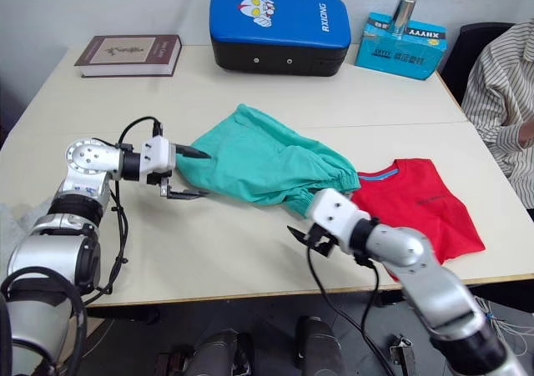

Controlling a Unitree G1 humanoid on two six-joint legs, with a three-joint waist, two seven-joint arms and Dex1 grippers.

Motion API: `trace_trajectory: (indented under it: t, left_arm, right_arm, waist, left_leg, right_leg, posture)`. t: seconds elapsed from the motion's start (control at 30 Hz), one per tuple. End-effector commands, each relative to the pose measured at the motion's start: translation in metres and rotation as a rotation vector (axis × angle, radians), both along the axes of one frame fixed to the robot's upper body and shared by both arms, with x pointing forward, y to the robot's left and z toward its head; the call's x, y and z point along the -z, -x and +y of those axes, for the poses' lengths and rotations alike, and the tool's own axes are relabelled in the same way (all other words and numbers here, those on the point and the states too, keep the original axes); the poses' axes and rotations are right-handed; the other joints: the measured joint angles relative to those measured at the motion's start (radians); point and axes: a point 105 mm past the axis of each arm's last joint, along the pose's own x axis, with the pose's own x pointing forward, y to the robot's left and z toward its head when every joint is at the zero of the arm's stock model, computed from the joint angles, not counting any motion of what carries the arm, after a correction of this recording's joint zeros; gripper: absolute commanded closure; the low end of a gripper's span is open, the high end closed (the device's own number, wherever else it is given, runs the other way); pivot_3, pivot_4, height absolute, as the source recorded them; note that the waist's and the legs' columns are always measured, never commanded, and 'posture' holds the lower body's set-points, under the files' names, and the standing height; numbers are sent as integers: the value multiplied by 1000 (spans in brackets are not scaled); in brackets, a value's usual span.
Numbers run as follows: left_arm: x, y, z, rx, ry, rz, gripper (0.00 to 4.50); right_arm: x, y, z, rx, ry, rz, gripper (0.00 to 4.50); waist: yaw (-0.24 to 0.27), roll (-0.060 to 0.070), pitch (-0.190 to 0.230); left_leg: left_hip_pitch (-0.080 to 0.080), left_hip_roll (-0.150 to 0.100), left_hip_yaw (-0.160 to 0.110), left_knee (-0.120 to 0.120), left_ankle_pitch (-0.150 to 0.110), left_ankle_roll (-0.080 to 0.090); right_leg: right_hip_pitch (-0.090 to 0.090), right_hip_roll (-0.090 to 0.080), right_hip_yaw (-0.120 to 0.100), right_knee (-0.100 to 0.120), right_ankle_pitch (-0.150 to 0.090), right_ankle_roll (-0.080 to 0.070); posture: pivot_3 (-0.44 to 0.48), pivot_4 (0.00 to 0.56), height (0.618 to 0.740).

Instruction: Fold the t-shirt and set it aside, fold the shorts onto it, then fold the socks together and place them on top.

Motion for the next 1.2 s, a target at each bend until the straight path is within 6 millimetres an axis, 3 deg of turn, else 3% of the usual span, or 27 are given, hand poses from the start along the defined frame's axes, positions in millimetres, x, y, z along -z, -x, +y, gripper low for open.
trace_trajectory:
  t: [0.03,0.1,0.2,0.33,0.43,0.5,0.7,0.83,1.03,1.2]
  left_arm:
    - [-4,-16,-1,-106,-44,-109,7]
    - [4,-21,-2,-142,-65,-100,0]
    - [24,-26,-7,-177,-150,-59,0]
    - [32,-41,-15,-287,-181,-83,0]
    - [36,-46,-26,-301,-187,-92,549]
    - [40,-46,-29,-300,-189,-70,1185]
    - [48,-36,-26,-292,-97,85,3016]
    - [58,-18,-7,-218,-147,156,4370]
    - [38,0,27,-160,-112,104,4500]
    - [24,31,33,-95,-9,-1,4500]
  right_arm:
    - [-1,-15,-7,79,94,-98,180]
    - [2,-19,-7,85,117,-98,565]
    - [10,-25,-9,95,167,-95,1593]
    - [9,-32,-17,128,191,-135,3001]
    - [7,-30,-19,106,202,-150,3992]
    - [5,-29,-19,83,202,-162,4466]
    - [5,-24,-23,-6,207,-172,4468]
    - [-2,-24,-27,-65,188,-196,4468]
    - [1,-6,-31,-280,198,-210,4468]
    - [5,5,-33,-439,205,-230,4468]
  waist:
    - [8,0,0]
    - [12,0,0]
    - [18,-1,-1]
    - [22,-2,-2]
    - [20,-1,-3]
    - [20,-1,-3]
    - [15,-2,-3]
    - [9,-1,-3]
    - [-21,-1,-3]
    - [-33,-1,-3]
  left_leg:
    - [0,-1,0,0,0,1]
    - [0,-1,0,1,-1,3]
    - [0,-2,1,1,-2,3]
    - [1,-2,1,4,-2,4]
    - [3,-1,0,7,-3,6]
    - [4,-1,0,7,-3,6]
    - [4,-1,0,7,-3,6]
    - [4,1,1,7,-4,4]
    - [5,4,3,4,-5,2]
    - [6,6,4,4,-5,1]
  right_leg:
    - [0,0,0,0,0,0]
    - [0,-1,1,0,1,1]
    - [0,-1,1,-1,1,2]
    - [3,-1,1,-1,1,2]
    - [5,-2,1,-1,1,2]
    - [5,-2,1,-1,1,2]
    - [6,-2,1,0,1,2]
    - [6,0,1,0,1,2]
    - [5,3,1,0,0,1]
    - [4,3,1,0,0,0]
  posture:
    - [0,150,740]
    - [0,150,740]
    - [0,150,740]
    - [0,150,740]
    - [0,150,740]
    - [0,150,740]
    - [0,150,740]
    - [0,150,740]
    - [0,150,740]
    - [0,150,740]
